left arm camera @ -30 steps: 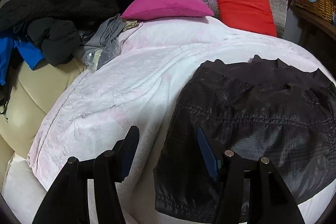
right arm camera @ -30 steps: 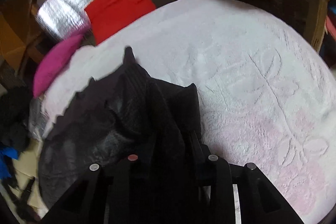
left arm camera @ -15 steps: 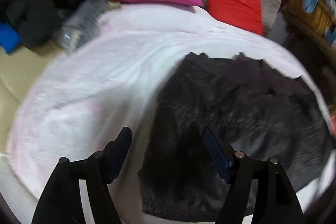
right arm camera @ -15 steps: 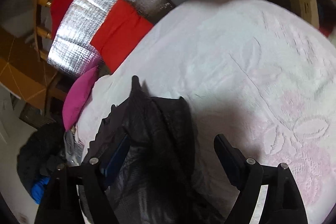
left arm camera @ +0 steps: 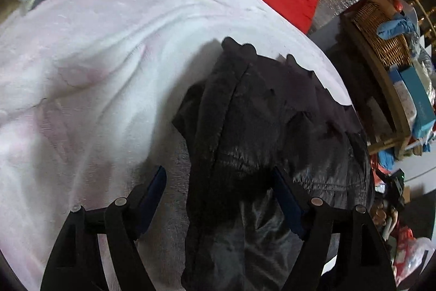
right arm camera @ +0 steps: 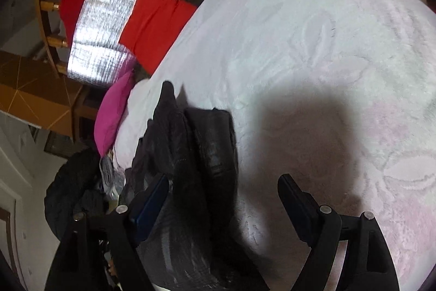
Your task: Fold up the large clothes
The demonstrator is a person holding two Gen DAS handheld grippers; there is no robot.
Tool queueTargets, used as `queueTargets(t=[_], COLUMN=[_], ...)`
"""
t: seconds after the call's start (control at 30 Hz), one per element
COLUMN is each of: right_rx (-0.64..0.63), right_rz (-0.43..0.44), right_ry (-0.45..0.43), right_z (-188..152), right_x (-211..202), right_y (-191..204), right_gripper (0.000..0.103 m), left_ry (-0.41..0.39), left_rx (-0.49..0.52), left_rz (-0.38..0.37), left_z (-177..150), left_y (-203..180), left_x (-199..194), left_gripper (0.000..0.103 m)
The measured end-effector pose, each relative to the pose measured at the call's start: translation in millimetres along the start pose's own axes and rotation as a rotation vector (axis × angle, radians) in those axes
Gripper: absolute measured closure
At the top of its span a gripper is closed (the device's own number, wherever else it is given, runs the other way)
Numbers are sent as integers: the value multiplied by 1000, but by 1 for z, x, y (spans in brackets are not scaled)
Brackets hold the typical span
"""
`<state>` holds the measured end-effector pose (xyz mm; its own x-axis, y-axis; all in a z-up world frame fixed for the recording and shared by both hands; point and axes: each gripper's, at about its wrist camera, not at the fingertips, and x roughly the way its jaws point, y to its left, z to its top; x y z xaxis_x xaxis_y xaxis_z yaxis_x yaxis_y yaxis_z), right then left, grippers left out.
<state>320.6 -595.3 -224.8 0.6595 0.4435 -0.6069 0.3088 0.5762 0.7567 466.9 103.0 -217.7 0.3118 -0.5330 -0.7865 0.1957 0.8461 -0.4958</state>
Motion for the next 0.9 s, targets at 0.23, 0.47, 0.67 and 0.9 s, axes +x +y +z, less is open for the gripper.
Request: queueTargets(t=[0.23, 0.47, 0.67, 0.9], right_rx=[-70, -135, -152, -211], right_rz=[1, -51, 9, 88], right_ry=[98, 142, 179, 230], right_z=[-1, -6, -5, -12], right_x=[19, 33, 48, 82], right_y=[13, 22, 29, 55], right_gripper=[18, 16, 10, 8], left_ry=[50, 109, 154, 166], left_rx=[-15, 10, 32, 26], left_rz=[-100, -166, -258, -291], left_z=[-1, 6, 5, 5], left_y=[7, 4, -12, -33], left_x=[14, 32, 46, 60], left_gripper=[23, 16, 14, 10])
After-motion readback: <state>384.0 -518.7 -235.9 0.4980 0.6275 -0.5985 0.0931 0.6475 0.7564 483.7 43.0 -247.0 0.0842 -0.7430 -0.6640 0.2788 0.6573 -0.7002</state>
